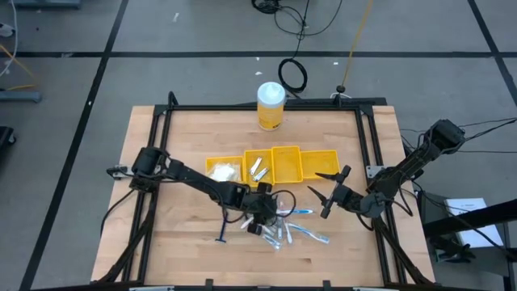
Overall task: Pick & Place Travel size toiletries
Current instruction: Put the silver nail cutter into the middle left yellow bin
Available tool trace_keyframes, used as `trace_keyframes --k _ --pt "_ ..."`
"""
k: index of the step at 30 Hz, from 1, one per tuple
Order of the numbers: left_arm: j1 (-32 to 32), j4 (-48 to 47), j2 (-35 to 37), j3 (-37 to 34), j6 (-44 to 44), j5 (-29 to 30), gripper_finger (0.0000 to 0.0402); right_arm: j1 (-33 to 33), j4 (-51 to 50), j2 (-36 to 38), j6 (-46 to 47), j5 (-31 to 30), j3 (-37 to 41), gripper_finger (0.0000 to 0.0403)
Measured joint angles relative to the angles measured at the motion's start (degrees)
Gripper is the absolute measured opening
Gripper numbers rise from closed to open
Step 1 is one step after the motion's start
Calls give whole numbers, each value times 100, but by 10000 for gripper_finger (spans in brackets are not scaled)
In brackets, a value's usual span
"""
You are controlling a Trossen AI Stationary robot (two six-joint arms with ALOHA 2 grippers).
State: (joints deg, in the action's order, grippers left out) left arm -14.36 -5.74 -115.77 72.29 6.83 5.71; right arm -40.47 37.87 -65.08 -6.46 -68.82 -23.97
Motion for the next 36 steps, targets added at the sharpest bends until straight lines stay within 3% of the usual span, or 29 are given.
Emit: trace_keyframes --k 36 --pt "-255 -262 -220 -7 -439 -118 177 -1 -88 -2 26 -9 2 221"
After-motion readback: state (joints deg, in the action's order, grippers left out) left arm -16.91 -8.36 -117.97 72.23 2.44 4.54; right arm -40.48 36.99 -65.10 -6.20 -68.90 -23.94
